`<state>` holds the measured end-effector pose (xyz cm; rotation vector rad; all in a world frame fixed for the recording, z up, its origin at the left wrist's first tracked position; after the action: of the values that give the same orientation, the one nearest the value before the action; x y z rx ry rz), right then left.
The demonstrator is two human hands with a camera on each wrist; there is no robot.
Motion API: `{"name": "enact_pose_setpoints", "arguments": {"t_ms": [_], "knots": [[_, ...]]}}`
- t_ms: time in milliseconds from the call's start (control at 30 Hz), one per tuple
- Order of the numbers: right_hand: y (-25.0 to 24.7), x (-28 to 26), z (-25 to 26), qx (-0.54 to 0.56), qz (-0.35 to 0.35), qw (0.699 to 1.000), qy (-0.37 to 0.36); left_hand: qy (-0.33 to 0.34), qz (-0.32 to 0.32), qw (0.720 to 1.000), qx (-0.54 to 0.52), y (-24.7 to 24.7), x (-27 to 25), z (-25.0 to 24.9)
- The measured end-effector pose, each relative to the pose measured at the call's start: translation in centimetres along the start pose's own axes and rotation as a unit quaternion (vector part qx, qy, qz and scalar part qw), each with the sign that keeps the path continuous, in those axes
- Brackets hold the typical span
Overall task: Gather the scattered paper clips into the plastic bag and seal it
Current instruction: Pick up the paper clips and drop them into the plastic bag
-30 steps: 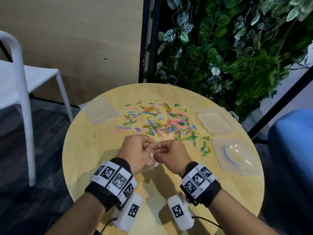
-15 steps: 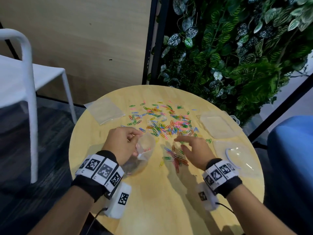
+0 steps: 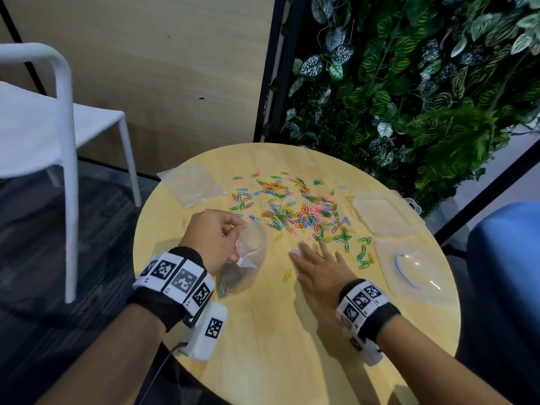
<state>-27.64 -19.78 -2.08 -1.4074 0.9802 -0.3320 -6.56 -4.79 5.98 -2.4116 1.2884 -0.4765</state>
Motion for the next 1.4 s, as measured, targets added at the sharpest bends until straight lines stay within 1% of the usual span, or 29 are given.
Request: {"name": "enact_pose_setpoints", "arguments": {"t_ms": [100, 167, 300, 467, 567, 633, 700, 767, 800, 833, 867, 900, 933, 967, 1000, 1033, 1067, 1100, 1133, 1167, 1200, 1233, 1300, 1333, 1367, 1400], "knots": [[0.4, -0.2, -0.4, 0.039, 0.016, 0.999, 0.024, 0.003, 0.003, 1.0, 0.01, 0.1, 0.0, -0.2], [0.6, -1.1, 0.4, 0.016, 0.022, 0.999, 0.025, 0.008, 0.008, 1.0, 0.014, 0.3, 0.0, -0.3], [-0.2, -2.8, 2.7, -0.048, -0.011, 0.999, 0.02, 0.017, 0.019, 0.999, 0.02, 1.3, 0.2, -0.6], [-0.5, -2.7, 3.0, -0.022, -0.071, 0.995, 0.061, 0.019, 0.031, 0.999, 0.025, 2.1, 0.1, -0.6], [-1.2, -1.7, 1.9, 0.016, -0.065, 0.994, 0.091, 0.025, 0.032, 0.999, 0.029, 2.3, 0.1, -1.0], [-2.0, -0.9, 0.2, 0.065, -0.075, 0.988, 0.119, 0.031, 0.035, 0.998, 0.03, 2.4, 0.0, -1.3], [-2.3, -0.2, -2.2, 0.138, -0.086, 0.974, 0.159, 0.034, 0.044, 0.998, 0.028, 2.8, -0.2, -1.5], [-2.6, -0.2, -4.5, 0.23, -0.077, 0.95, 0.196, 0.036, 0.055, 0.997, 0.027, 3.2, -0.4, -1.6], [-2.6, -0.3, -5.5, 0.297, -0.077, 0.928, 0.213, 0.037, 0.06, 0.997, 0.027, 3.3, -0.5, -1.6], [-2.7, -0.5, -6.2, 0.392, -0.075, 0.888, 0.228, 0.037, 0.063, 0.997, 0.027, 3.4, -0.5, -1.6], [-2.8, -0.8, -6.5, 0.521, -0.063, 0.819, 0.231, 0.038, 0.065, 0.997, 0.028, 3.4, -0.5, -1.5], [-2.9, -1.1, -6.2, 0.647, -0.045, 0.729, 0.218, 0.037, 0.066, 0.997, 0.028, 3.4, -0.4, -1.5], [-3.3, -1.4, -5.6, 0.745, -0.02, 0.64, 0.188, 0.035, 0.066, 0.997, 0.027, 3.4, -0.3, -1.5], [-3.8, -1.5, -4.6, 0.801, 0.006, 0.577, 0.157, 0.034, 0.067, 0.997, 0.026, 3.4, -0.2, -1.5], [-4.5, -1.9, -3.3, 0.835, 0.037, 0.536, 0.122, 0.033, 0.068, 0.997, 0.025, 3.5, -0.2, -1.5], [-5.1, -2.1, -1.9, 0.851, 0.065, 0.514, 0.09, 0.032, 0.07, 0.997, 0.022, 3.6, -0.1, -1.6], [-5.8, -2.5, -0.4, 0.858, 0.089, 0.503, 0.06, 0.031, 0.071, 0.997, 0.02, 3.8, -0.1, -1.6], [-6.1, -2.7, 1.0, 0.857, 0.108, 0.502, 0.038, 0.031, 0.073, 0.997, 0.017, 3.9, -0.1, -1.7], [-6.3, -2.9, 2.3, 0.851, 0.119, 0.512, 0.019, 0.03, 0.075, 0.997, 0.015, 4.1, -0.2, -1.7], [-6.4, -2.9, 3.3, 0.836, 0.119, 0.536, 0.011, 0.03, 0.077, 0.996, 0.013, 4.3, -0.2, -1.7], [-6.5, -2.9, 4.2, 0.812, 0.105, 0.574, 0.007, 0.031, 0.078, 0.996, 0.012, 4.4, -0.3, -1.7], [-6.5, -2.8, 4.8, 0.776, 0.076, 0.627, 0.008, 0.033, 0.077, 0.996, 0.012, 4.4, -0.3, -1.6], [-6.6, -2.7, 5.3, 0.664, 0.0, 0.748, 0.004, 0.037, 0.067, 0.997, 0.012, 4.3, -0.3, -1.7], [-6.7, -2.7, 5.4, 0.609, -0.032, 0.792, 0.0, 0.039, 0.063, 0.997, 0.011, 4.3, -0.3, -1.7], [-6.7, -2.7, 5.6, 0.57, -0.06, 0.819, 0.001, 0.04, 0.06, 0.997, 0.007, 4.2, -0.3, -1.7], [-6.7, -2.9, 5.6, 0.54, -0.092, 0.837, 0.007, 0.039, 0.061, 0.997, 0.002, 4.2, -0.3, -1.7]]}}
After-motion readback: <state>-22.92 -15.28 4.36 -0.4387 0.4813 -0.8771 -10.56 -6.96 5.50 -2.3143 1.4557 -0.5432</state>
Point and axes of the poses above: each hand's wrist, its own x-axis towards the middle knuckle, its own y-axis out of the palm, z = x × y, the point moved 2 cm from there along x, towards the middle knuckle, and after that the axes turned 10 degrees about y, right-handed, at the moved point
